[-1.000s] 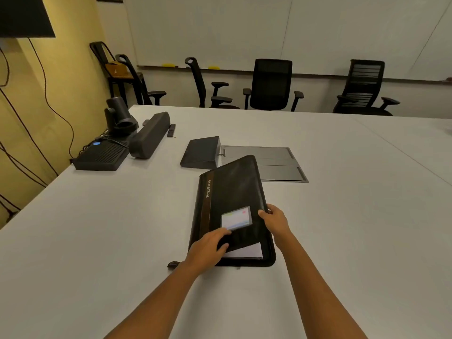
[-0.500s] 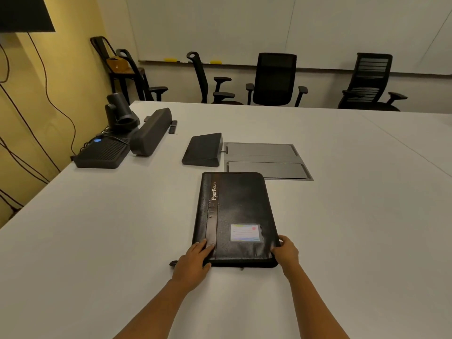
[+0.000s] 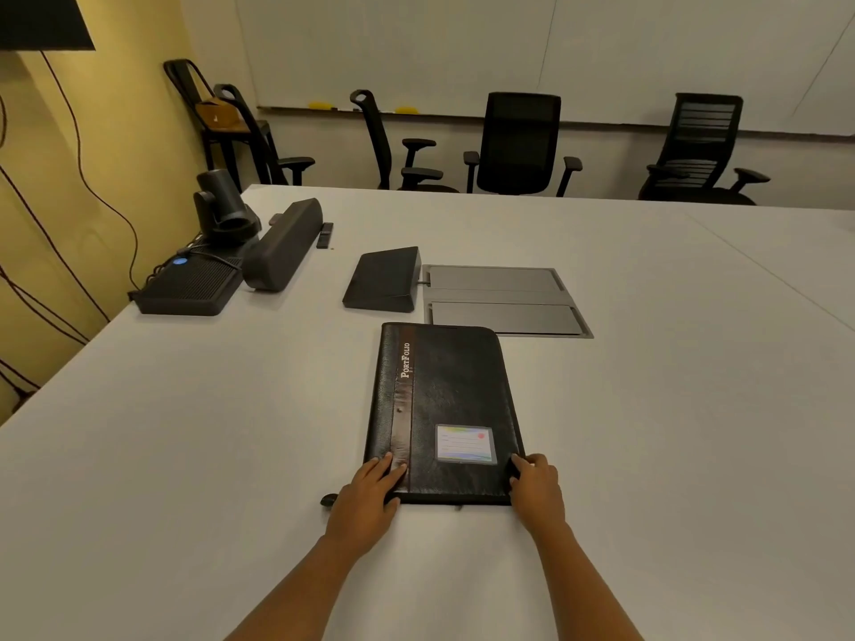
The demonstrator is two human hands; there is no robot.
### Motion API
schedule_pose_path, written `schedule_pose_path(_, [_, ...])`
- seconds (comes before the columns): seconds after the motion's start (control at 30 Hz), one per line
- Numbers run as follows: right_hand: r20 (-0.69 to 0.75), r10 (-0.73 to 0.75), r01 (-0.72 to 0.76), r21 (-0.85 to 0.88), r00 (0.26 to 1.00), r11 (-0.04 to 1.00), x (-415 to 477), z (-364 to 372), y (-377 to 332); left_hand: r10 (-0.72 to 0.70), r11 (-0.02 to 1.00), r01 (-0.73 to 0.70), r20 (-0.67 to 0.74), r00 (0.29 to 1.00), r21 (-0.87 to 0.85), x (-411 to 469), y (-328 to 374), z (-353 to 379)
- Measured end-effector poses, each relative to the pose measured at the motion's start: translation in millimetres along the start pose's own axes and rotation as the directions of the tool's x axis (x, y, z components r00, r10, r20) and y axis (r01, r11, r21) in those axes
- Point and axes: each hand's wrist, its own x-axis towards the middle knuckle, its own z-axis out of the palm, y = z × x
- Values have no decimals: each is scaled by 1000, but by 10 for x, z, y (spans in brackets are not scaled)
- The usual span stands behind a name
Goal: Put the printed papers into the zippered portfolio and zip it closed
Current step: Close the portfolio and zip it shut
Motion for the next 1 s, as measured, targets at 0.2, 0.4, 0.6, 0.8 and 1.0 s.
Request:
schedule_pose_path(0.2, [-35,-8,8,-2,999,1000,-38,35,-28,-20,1000,19,-37,999,-14,-41,-18,-20])
schedule_pose_path(0.4, [-142,-41,53,76,989,996,-249,194,-53,-89,994,80,-140,986,-69,-226,-228,-54])
schedule_pose_path(0.6, [-120,-138,151,101,983,983,-465,342,-259,-195,974,166,-200,960,-155,-368,-358,-52])
schedule_pose_path(0.8, [-77,-252,257,62,965,964,-611,553,-542,-273,937,215,-192,943,-275,-401,-337,-108])
schedule_pose_path(1.0, [-9,-382,382,5,924,924,-767,707,-805,-326,901,245,-186,927,-357,-441,-280,-163])
